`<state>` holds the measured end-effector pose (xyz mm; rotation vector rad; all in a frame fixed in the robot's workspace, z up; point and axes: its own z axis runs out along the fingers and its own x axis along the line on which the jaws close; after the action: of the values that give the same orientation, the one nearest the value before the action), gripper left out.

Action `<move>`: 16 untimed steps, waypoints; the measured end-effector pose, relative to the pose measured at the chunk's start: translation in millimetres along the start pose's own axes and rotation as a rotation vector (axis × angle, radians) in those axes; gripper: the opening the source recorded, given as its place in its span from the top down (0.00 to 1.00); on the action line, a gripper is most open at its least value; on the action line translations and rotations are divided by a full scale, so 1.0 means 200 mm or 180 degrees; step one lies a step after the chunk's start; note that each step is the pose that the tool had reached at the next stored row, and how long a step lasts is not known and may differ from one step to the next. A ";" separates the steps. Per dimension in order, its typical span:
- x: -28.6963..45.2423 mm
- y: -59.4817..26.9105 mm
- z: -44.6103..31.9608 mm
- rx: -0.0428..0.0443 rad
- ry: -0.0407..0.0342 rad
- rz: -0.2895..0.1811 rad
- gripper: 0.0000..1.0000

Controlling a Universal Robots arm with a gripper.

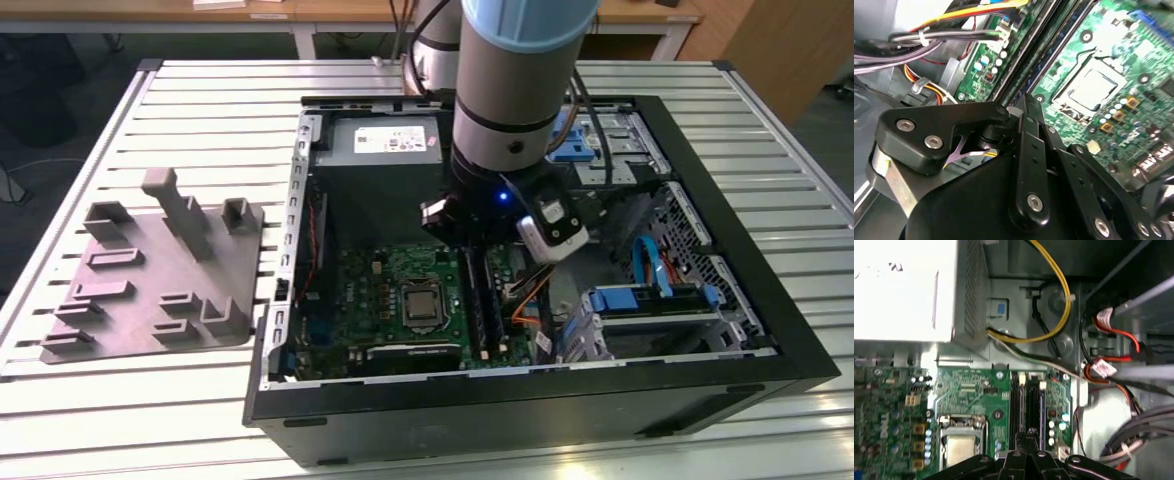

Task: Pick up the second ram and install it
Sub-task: 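Press down the second ram until it locks into place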

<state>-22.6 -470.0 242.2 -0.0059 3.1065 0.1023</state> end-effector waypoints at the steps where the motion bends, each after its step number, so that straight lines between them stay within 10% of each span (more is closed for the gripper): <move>1: 0.004 0.006 0.010 -0.0001 -0.0001 -0.0001 0.89; 16: 0.016 0.082 0.133 0.0001 0.0001 -0.0014 0.89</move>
<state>-24.9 -451.8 216.5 -0.0126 3.1065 0.1017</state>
